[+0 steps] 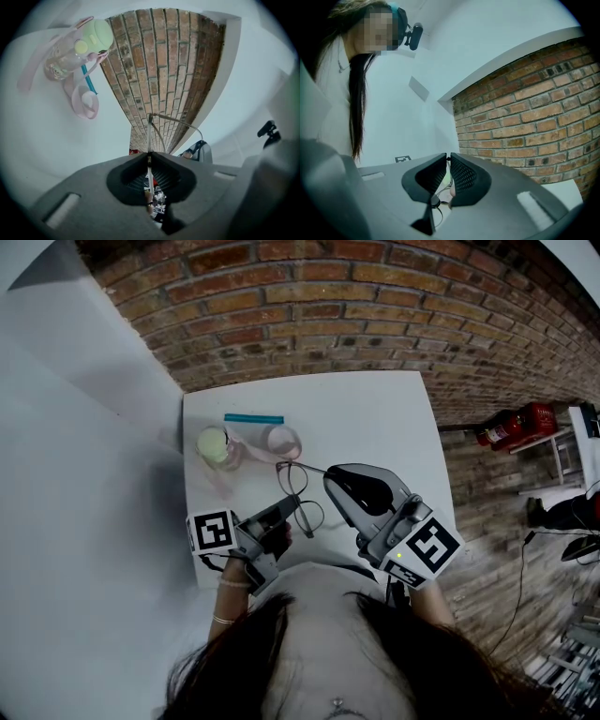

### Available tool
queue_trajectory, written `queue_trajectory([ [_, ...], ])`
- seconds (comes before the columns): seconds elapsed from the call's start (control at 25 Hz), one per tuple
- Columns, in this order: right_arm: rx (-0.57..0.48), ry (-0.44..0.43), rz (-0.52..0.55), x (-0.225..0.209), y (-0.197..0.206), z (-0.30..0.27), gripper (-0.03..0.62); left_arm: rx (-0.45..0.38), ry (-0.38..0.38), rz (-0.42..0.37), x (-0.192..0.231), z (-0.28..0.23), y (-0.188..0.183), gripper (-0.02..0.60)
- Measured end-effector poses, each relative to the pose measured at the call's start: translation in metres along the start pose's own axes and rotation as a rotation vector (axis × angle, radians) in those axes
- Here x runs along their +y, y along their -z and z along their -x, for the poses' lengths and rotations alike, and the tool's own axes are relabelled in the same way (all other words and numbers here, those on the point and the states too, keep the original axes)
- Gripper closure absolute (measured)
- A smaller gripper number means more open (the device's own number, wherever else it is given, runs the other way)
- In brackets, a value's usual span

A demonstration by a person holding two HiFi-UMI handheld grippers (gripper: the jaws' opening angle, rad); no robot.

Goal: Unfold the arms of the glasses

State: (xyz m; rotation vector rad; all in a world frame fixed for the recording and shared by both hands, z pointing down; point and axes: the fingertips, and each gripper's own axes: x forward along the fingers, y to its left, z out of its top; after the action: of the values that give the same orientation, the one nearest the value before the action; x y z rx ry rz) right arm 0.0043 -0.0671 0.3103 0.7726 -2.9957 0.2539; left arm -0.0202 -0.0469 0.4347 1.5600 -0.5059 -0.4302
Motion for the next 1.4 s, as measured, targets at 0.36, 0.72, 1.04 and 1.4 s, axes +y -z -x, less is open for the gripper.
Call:
queue_trajectory([
  [0.36,-0.010,0.043,-0.008,-0.013,-0.003,0.001,0.560,0.066,-0.076,-0.085,0.016,0.001,0.005,0.560],
  [0.72,-0.019,0.072,-0.022,-0.019,-0.003,0.003,0.559,0.116,-0.102,-0.126,0.021,0.001,0.012,0.560],
  [1.04,-0.025,0.102,-0.028,-0.024,-0.002,0.005,0.556,0.170,-0.104,-0.146,0.021,-0.002,0.024,0.555],
  [1.4,-0.043,0.103,-0.043,-0.024,-0.004,0.006,0.553,0.105,-0.074,-0.097,0.017,-0.003,0.016,0.560],
])
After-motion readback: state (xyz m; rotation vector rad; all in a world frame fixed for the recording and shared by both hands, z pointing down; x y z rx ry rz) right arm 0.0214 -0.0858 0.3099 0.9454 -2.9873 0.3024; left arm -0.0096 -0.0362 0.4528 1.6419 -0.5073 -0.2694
